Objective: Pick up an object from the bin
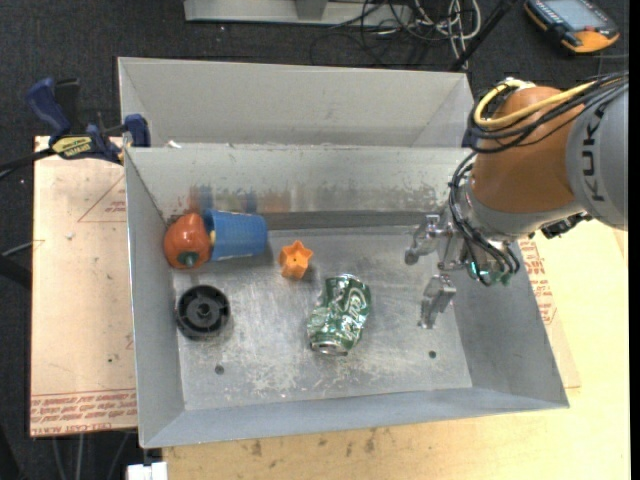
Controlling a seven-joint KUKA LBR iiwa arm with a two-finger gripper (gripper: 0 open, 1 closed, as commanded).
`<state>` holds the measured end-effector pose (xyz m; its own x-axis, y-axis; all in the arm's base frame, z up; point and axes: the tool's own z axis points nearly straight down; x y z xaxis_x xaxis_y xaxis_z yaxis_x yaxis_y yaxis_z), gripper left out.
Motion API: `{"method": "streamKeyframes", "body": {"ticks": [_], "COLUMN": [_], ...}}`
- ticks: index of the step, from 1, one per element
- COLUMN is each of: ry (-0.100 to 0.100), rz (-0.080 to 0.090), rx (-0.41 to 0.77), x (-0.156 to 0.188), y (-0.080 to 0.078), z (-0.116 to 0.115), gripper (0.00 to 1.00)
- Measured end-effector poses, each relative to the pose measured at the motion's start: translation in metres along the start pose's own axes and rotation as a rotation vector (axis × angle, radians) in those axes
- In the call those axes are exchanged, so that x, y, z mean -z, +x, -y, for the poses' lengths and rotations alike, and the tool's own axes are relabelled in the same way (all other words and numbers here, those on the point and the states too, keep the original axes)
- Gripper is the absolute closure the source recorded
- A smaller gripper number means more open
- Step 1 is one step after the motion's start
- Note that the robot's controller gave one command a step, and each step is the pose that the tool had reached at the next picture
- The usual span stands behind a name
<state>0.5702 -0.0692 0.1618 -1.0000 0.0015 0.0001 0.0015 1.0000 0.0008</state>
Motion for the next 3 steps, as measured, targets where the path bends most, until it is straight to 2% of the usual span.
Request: {"method": "streamKeyframes", "body": {"ticks": [1,2,3], "ry": [0.000,0.003,-0.001], "rz": [0.001,0.009,-0.001], "rx": [0.001,0.127,0.394], "x": [0.000,-0.029,-0.052], "y": [0.000,-0.001,-0.006], "z": [0.000,-0.020,-0.084], "gripper": [0.00,0.00,0.00]}}
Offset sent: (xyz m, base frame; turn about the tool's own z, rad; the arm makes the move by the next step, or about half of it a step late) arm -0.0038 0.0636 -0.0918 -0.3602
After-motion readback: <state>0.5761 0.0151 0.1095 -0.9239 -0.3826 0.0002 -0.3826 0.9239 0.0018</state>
